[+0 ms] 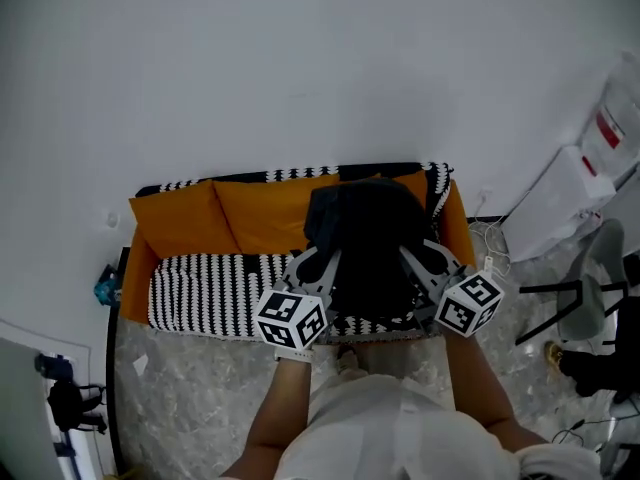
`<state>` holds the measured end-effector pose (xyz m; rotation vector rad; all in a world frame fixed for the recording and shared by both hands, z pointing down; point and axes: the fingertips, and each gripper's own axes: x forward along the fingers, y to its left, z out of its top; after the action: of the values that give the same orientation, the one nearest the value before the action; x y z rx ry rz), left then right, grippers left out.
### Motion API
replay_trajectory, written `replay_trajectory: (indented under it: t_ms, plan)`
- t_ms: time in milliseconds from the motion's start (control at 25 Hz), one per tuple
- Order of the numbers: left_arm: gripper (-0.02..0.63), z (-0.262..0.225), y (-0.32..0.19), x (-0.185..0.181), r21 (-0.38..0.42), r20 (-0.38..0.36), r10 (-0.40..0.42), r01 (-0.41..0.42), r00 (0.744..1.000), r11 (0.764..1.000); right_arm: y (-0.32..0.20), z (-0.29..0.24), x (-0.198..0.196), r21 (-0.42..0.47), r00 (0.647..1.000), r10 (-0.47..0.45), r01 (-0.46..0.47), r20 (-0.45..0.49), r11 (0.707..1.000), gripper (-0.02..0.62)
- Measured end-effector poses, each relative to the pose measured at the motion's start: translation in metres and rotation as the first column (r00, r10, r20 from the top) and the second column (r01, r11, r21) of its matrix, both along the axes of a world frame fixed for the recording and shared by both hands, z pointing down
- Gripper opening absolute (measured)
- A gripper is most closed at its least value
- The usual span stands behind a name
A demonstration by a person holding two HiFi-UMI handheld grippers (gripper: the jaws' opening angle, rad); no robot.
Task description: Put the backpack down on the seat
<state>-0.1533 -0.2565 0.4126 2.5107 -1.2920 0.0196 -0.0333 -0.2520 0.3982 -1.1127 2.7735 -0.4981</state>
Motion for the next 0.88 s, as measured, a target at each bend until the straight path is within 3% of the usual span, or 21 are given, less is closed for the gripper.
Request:
replay_trajectory:
  t_ms: [480,880]
  plan:
    - [0.055,-0.003,-0.063,-0.018,0.005,-0.029,0.079,-0.079,0.996,0.997,-0.059,-0.003,-0.018,0.010,0.997,0.059,-0.058,-0.040,0.998,0.048]
    - [0.055,0.016,-0.078,0.003,-0.038,-0.026,0.089,-0.090,0.996,0.995,-0.073,0.016,0.002,-0.037,0.997,0.052,-0.054,-0.056,0.998,0.048]
